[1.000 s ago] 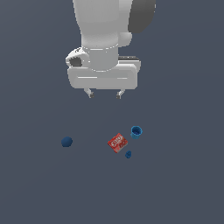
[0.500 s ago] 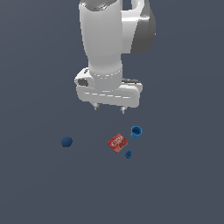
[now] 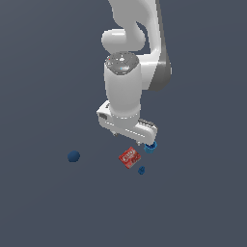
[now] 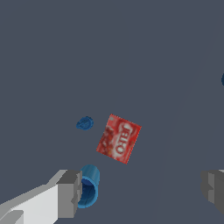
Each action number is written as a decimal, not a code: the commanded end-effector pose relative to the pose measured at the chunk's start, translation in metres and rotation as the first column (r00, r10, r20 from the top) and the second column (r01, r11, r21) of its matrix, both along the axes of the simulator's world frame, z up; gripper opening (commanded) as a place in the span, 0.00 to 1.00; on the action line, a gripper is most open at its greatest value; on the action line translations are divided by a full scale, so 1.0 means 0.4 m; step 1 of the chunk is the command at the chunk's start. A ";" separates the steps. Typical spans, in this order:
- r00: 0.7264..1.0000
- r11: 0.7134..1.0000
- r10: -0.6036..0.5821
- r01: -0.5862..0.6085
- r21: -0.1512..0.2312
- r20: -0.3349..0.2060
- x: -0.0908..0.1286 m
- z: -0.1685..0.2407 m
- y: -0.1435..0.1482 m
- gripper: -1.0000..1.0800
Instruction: Pick up a designated object from a clutter of objects.
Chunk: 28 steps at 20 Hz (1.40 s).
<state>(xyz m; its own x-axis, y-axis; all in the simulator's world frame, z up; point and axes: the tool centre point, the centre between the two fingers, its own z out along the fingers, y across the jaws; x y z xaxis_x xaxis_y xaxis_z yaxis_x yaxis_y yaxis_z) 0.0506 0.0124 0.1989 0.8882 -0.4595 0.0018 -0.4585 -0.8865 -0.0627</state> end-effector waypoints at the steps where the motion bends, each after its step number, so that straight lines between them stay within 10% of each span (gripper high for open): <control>1: 0.998 0.998 -0.067 0.067 -0.002 -0.010 0.005 -0.058 0.012 0.96; 28: 0.928 0.928 -0.372 0.370 -0.054 -0.031 -0.006 -0.345 0.051 0.96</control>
<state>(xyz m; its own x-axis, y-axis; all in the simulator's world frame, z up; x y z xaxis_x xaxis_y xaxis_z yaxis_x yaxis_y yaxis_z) 0.0483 0.0328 0.0637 0.6545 -0.7560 -0.0008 -0.7560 -0.6545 -0.0006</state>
